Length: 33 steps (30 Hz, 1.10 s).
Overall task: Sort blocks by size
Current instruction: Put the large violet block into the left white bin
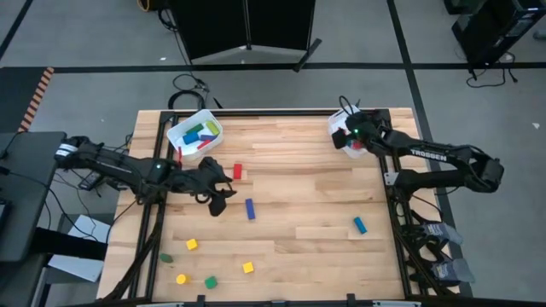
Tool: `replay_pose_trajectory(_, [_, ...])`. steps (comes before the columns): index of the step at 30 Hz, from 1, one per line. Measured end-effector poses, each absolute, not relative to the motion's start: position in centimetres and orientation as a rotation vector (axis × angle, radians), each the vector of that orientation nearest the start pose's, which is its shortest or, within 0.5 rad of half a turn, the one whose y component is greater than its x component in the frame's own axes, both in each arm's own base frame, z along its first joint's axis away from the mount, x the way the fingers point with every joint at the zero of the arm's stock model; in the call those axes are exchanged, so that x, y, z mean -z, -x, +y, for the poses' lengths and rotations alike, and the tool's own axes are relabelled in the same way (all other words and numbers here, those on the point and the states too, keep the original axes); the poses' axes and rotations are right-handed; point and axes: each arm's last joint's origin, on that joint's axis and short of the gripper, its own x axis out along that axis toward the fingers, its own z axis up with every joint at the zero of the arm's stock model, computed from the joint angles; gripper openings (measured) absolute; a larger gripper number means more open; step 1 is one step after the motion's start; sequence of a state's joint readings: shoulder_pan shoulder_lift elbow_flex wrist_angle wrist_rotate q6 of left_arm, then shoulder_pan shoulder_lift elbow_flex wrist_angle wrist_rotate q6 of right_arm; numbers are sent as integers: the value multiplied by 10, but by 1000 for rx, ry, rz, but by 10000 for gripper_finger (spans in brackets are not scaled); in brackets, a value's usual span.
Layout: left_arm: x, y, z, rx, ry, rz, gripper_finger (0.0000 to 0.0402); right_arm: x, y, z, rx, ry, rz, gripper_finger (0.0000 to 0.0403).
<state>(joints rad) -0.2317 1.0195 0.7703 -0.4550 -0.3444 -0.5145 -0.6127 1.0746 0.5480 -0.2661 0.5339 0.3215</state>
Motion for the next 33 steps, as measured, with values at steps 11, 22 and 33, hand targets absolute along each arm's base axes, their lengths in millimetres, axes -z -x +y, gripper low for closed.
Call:
replay_pose_trajectory(11, [-245, -192, -80, -155, 317, 1106, 226, -218, -202, -83, 847, -214, 421, 301])
replay_pose_trajectory(22, [-225, -183, -119, -173, 432, 1391, 289, -214, -239, -43, 643, -215, 288, 295])
replay_pose_trajectory(33, [-206, -172, -153, -280, 556, 1515, 364, -184, -260, -24, 577, -201, 363, 294])
